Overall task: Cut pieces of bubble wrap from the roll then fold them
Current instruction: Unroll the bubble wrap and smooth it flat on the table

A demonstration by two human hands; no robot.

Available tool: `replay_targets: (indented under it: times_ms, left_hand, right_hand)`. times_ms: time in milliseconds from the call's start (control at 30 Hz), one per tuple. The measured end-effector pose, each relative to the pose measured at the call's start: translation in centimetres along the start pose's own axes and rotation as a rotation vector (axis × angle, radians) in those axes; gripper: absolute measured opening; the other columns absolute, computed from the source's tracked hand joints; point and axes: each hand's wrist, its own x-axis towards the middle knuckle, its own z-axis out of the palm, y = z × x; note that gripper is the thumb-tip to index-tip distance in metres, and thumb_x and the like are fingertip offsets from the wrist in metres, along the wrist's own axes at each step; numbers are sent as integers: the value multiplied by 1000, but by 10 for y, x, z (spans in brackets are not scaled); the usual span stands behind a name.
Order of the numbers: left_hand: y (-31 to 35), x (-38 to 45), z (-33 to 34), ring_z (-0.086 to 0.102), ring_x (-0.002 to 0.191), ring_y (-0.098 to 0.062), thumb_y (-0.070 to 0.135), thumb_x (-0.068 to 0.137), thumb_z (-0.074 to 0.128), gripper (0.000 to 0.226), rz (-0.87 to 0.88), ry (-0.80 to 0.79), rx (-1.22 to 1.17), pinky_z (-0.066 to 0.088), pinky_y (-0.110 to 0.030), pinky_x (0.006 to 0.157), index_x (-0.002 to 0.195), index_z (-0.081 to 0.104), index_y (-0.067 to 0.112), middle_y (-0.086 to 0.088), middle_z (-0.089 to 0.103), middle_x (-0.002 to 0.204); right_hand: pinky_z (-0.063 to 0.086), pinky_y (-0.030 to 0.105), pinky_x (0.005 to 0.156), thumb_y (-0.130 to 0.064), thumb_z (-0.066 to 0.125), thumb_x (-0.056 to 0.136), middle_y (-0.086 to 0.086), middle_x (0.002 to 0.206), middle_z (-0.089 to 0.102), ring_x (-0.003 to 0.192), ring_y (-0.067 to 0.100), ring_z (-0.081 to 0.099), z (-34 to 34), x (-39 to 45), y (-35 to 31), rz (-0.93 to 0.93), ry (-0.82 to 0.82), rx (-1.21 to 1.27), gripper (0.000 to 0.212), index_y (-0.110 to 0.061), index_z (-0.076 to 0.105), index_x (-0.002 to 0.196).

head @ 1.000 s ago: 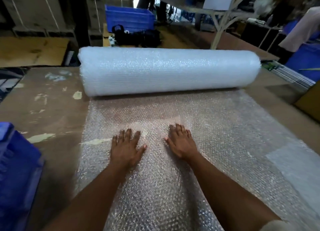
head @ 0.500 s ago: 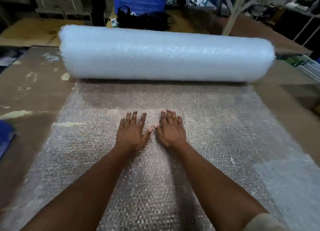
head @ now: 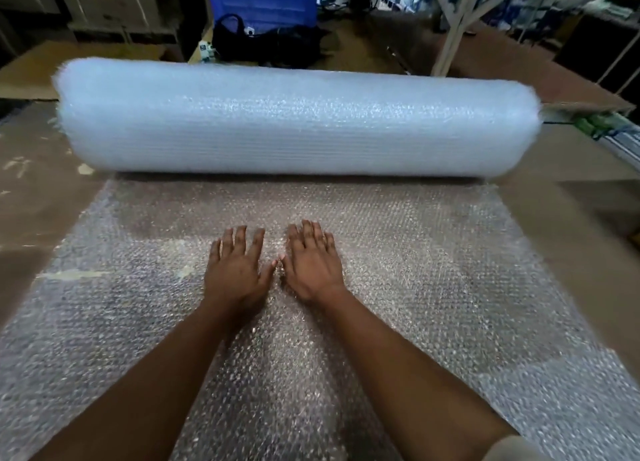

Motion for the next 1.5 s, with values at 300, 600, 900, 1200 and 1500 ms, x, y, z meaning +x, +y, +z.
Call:
replay_targets:
  times_ms: [300, 600, 900, 1200, 1500]
  left_hand:
    - [4, 23, 19, -3, 166, -32, 83, 94, 0, 91, -25, -7, -34, 4, -53, 134, 172, 2, 35, -8, 2, 180]
    - [20, 97, 12, 10, 164, -39, 80, 92, -2, 97, -5, 40, 14, 9, -54, 133, 173, 6, 28, -15, 14, 178]
    - [21, 107, 23, 5, 165, -36, 83, 89, -11, 99, 8, 16, 1, 2, -54, 132, 172, 12, 34, -9, 13, 179]
    - [28, 141, 24, -8, 166, -30, 75, 85, -12, 95, 35, -22, 34, -4, -52, 133, 171, 2, 39, -1, -1, 181]
    - [45, 160, 15, -6, 166, -30, 85, 78, -12, 102, 12, -45, 14, -4, -51, 133, 170, -5, 41, -7, -2, 180]
  right_hand:
    - [-4, 51, 132, -61, 8, 109, 7, 176, -14, 163, 27, -16, 18, 20, 36, -23, -23, 25, 74, -23, -10, 169]
    - [-5, 46, 132, -46, 29, 113, 13, 178, 0, 165, 29, -4, -13, 77, 56, -53, 83, 50, 69, -17, 4, 171]
    - [-2, 51, 132, -51, 25, 111, 12, 178, 5, 165, 30, -3, 6, 98, 69, -56, 45, 75, 66, -23, 12, 170]
    - [-5, 49, 131, -51, 19, 112, 7, 179, 5, 165, 28, -1, 6, 118, 79, -54, 49, 13, 62, -32, 9, 171]
    - [-4, 51, 132, -57, 17, 110, 7, 178, -4, 165, 28, -7, -8, 136, 106, -3, 46, 20, 66, -34, 5, 170]
